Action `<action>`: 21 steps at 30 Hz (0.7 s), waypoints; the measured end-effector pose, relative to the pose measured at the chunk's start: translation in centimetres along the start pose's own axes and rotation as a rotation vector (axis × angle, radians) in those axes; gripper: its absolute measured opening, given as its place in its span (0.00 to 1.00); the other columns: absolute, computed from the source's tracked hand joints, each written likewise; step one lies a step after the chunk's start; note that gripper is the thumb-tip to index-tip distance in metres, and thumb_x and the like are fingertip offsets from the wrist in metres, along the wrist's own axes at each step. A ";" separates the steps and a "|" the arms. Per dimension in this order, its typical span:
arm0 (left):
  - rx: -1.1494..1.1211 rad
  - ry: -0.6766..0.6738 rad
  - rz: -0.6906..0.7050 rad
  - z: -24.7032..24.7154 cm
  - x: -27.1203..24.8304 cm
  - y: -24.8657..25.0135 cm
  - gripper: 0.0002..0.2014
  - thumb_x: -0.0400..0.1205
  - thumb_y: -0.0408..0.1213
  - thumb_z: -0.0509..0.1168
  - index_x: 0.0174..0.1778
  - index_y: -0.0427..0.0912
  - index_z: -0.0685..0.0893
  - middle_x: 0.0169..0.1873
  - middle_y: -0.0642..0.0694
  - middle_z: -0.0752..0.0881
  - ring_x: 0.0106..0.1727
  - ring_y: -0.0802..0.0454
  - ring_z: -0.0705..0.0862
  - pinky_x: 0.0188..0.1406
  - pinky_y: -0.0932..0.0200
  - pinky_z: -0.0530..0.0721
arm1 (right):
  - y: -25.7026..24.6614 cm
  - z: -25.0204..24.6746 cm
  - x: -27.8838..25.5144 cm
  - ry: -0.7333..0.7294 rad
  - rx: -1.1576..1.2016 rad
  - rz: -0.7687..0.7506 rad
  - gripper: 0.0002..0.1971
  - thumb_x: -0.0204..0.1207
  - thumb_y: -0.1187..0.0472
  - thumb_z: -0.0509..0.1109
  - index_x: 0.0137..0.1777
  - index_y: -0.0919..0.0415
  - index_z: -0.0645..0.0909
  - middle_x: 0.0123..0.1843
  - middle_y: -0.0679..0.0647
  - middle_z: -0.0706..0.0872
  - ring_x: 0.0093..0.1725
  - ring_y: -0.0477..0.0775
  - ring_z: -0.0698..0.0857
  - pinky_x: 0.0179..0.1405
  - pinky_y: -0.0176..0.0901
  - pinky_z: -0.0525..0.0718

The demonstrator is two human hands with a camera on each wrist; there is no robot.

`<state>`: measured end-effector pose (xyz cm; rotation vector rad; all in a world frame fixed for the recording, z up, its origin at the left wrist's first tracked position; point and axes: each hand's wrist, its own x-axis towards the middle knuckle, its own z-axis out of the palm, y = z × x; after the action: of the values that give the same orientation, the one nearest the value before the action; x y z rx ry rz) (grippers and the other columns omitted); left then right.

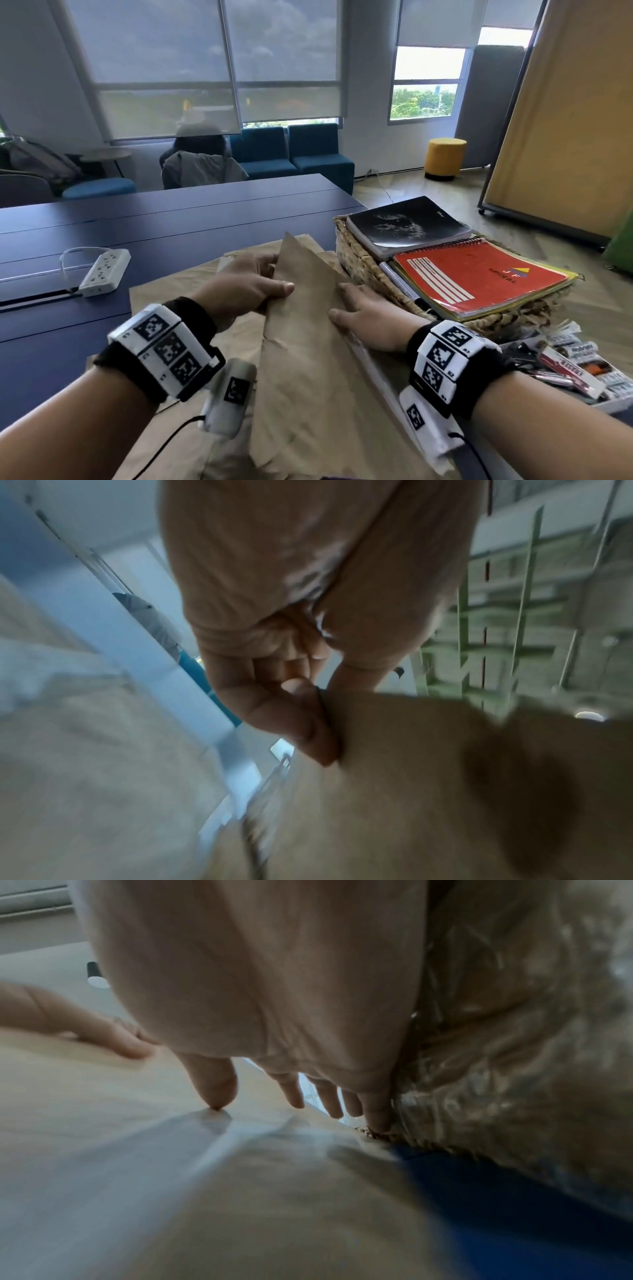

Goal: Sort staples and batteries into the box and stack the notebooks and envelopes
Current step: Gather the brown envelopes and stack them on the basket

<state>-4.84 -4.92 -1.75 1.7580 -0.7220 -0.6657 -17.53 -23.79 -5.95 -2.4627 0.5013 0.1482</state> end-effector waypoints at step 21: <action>-0.243 0.472 0.425 -7.7 -1.6 6.7 0.14 0.89 0.38 0.65 0.70 0.40 0.85 0.57 0.44 0.93 0.52 0.49 0.92 0.43 0.58 0.91 | -5.0 -5.4 1.2 0.398 1.052 -0.128 0.07 0.86 0.69 0.66 0.59 0.58 0.81 0.53 0.62 0.91 0.42 0.58 0.91 0.43 0.53 0.89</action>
<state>-1.19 -0.62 6.91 1.4000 -0.6248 -0.0385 -14.55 -23.70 0.83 -1.4641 0.4233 -0.5393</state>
